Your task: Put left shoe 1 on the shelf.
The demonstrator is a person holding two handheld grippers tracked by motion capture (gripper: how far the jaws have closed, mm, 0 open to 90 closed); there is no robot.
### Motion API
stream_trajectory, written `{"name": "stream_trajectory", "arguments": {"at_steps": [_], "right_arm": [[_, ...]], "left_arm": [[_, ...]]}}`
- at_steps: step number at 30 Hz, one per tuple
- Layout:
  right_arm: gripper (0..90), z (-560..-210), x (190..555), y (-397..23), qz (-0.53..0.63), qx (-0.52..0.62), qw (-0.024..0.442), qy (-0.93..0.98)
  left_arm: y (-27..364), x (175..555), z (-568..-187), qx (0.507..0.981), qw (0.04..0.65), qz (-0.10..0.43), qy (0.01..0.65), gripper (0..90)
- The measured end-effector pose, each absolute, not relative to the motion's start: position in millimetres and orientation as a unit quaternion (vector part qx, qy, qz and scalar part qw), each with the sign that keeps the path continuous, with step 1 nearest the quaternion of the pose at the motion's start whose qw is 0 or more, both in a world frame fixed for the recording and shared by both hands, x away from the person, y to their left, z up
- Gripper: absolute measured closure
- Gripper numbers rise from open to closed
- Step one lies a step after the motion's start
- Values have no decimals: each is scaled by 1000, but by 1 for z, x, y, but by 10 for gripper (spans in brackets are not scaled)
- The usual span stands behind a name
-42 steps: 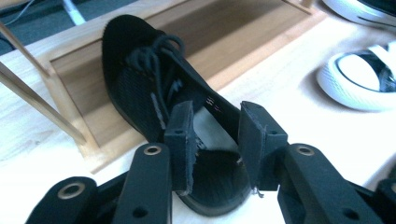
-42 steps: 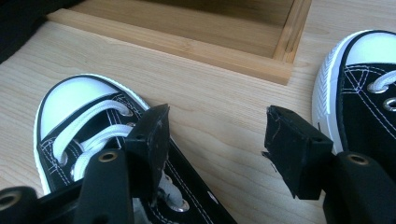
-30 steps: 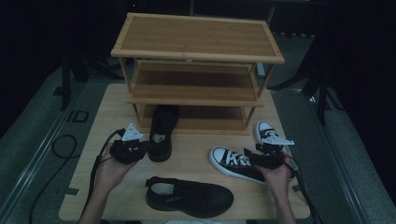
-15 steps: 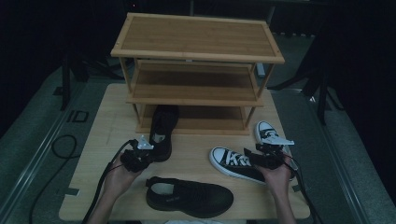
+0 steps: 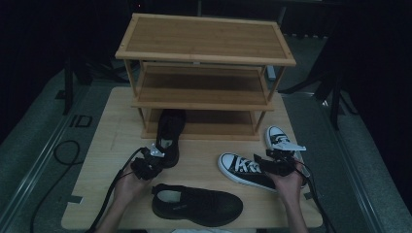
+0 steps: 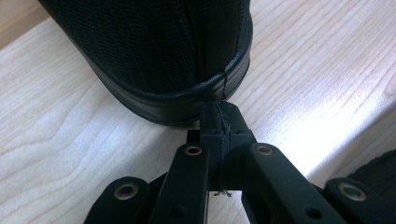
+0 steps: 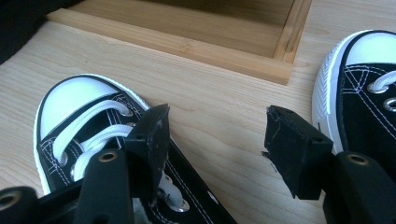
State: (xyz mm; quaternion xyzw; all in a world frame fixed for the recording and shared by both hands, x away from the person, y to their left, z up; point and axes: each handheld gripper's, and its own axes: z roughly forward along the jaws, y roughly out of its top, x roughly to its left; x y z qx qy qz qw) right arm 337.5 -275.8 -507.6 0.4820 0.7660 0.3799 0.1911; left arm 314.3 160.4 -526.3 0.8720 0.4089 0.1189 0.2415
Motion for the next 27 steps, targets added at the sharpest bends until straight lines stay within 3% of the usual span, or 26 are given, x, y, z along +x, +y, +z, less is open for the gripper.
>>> {"name": "stream_trajectory", "arguments": {"at_steps": [11, 27], "right_arm": [[402, -508, 338, -276, 380, 482, 191, 766], [402, -508, 338, -276, 380, 481, 191, 766]], "left_arm": [[164, 335, -513, 840, 273, 147, 446, 899], [145, 339, -530, 867, 236, 122, 422, 895]]}}
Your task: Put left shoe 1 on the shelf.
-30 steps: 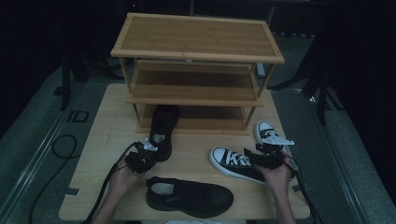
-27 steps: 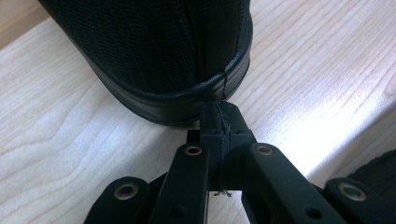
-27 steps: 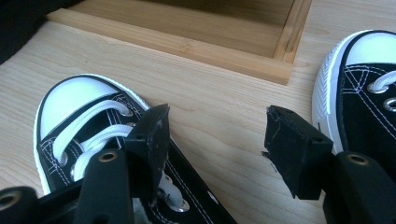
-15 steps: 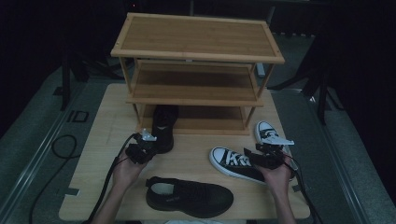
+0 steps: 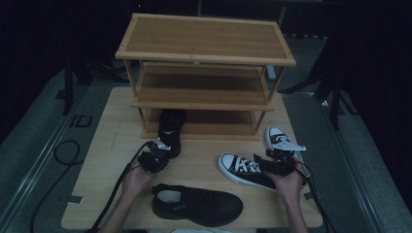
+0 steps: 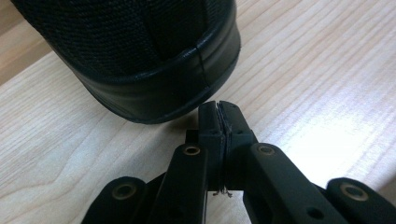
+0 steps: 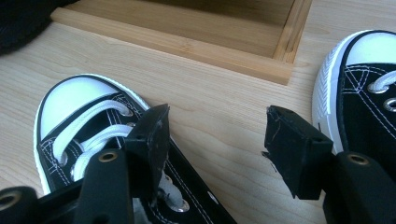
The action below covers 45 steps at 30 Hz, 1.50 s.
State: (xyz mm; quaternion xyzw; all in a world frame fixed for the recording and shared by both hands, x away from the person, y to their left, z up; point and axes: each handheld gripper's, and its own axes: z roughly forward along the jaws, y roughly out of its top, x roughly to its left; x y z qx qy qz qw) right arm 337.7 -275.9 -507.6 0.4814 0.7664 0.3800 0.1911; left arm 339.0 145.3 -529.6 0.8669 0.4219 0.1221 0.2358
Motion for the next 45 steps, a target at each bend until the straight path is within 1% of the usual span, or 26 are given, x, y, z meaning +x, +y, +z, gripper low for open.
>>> {"name": "stream_trajectory", "arguments": {"at_steps": [6, 17, 22, 24, 30, 38, 45], "right_arm": [[402, -508, 338, -276, 380, 482, 191, 766], [401, -508, 338, -276, 380, 481, 191, 767], [402, -508, 338, -276, 380, 481, 191, 767], [402, -508, 338, -276, 380, 481, 191, 766], [401, -508, 338, -276, 380, 481, 191, 766], [401, -508, 338, -276, 380, 481, 191, 767], [402, -508, 338, -276, 380, 481, 191, 766]], "left_arm": [[146, 345, -532, 860, 235, 133, 433, 898], [145, 373, -531, 849, 246, 132, 448, 898], [141, 381, -534, 857, 250, 135, 429, 898], [139, 384, -536, 857, 244, 137, 432, 898], [137, 394, -535, 852, 256, 135, 436, 898], [140, 398, -538, 851, 251, 131, 441, 898], [146, 403, -538, 846, 258, 125, 449, 897]]}}
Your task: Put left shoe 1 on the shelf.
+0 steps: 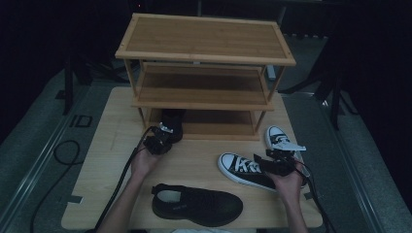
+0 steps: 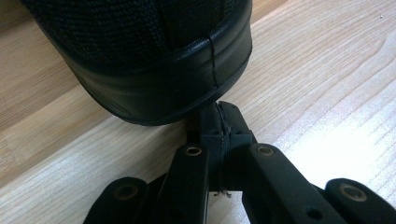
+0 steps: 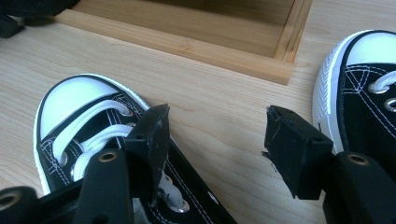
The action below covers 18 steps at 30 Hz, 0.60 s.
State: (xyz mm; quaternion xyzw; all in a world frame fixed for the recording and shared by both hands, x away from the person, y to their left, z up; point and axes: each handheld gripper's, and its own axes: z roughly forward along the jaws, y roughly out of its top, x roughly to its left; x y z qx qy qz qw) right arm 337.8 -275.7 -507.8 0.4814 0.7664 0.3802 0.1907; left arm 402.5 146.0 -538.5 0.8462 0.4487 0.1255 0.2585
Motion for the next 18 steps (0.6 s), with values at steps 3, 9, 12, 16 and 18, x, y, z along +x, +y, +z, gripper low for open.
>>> {"name": "stream_trajectory", "arguments": {"at_steps": [3, 9, 12, 16, 18], "right_arm": [[401, -508, 338, -276, 380, 481, 190, 767], [402, -508, 338, -276, 380, 481, 190, 767], [401, -508, 338, -276, 380, 480, 190, 767], [402, -508, 338, -276, 380, 480, 189, 768], [402, -508, 338, -276, 380, 480, 189, 768]], "left_arm": [[144, 400, -537, 850, 256, 125, 443, 852], [143, 390, -525, 861, 269, 123, 414, 819], [144, 385, -519, 866, 271, 121, 401, 807], [146, 377, -510, 876, 278, 114, 377, 790], [147, 371, -503, 877, 288, 113, 368, 782]]}}
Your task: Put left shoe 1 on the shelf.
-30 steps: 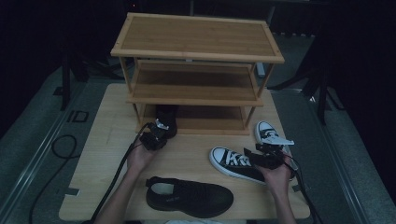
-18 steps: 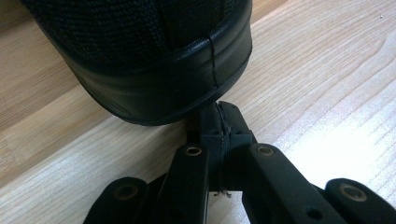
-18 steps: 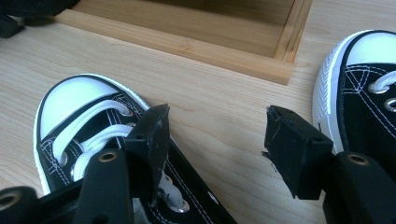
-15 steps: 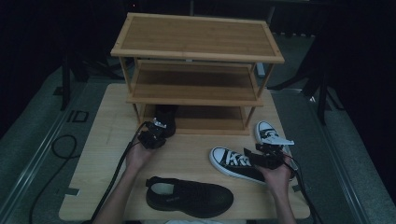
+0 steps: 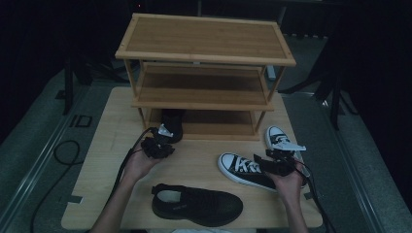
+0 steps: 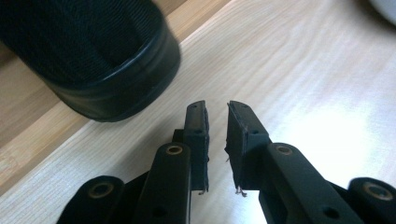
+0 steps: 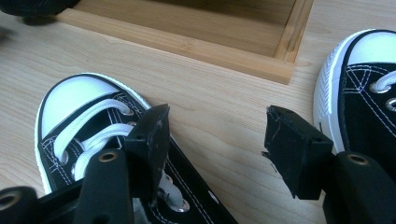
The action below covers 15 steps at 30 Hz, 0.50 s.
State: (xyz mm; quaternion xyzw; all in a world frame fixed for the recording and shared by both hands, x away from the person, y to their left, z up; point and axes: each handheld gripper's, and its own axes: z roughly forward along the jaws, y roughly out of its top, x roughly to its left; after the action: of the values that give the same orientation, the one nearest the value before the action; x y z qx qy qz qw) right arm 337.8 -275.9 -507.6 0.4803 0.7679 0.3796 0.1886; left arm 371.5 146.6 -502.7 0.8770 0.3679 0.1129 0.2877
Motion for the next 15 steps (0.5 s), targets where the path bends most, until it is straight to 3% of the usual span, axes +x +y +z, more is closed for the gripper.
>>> {"name": "stream_trajectory", "arguments": {"at_steps": [15], "right_arm": [[402, -508, 338, -276, 378, 479, 186, 770]], "left_arm": [[159, 336, -463, 878, 330, 110, 327, 778]]}}
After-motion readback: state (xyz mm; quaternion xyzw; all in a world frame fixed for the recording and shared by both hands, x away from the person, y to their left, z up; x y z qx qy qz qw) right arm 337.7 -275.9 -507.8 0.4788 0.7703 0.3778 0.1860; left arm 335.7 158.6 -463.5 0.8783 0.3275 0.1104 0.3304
